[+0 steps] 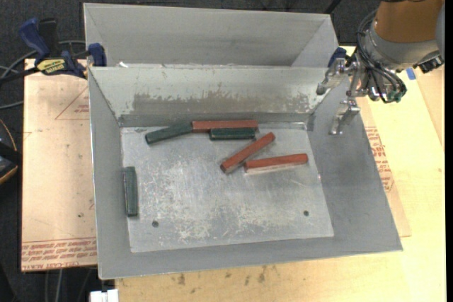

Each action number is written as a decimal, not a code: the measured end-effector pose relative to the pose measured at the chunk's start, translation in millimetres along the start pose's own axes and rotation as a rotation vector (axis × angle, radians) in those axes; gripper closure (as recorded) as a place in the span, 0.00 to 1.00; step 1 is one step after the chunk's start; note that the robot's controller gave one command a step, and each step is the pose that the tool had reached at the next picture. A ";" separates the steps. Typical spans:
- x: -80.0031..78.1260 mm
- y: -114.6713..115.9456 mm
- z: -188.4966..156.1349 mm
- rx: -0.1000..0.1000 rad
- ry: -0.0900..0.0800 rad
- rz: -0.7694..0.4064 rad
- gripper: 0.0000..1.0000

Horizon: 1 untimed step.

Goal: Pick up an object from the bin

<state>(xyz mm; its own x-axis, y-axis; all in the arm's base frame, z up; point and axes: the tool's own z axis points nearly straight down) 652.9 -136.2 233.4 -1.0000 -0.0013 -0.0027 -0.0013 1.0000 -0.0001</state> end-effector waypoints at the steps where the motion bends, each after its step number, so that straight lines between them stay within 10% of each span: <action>1: 0.0 0.0 0.0 0.000 0.000 0.000 0.00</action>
Offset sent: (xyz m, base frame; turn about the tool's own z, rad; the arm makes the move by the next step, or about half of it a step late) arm -0.0140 0.0164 -0.1236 0.0270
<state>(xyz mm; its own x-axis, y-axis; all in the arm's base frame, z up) 652.9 -136.1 233.4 -1.0000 -0.0013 -0.0027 -0.0013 1.0000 -0.0001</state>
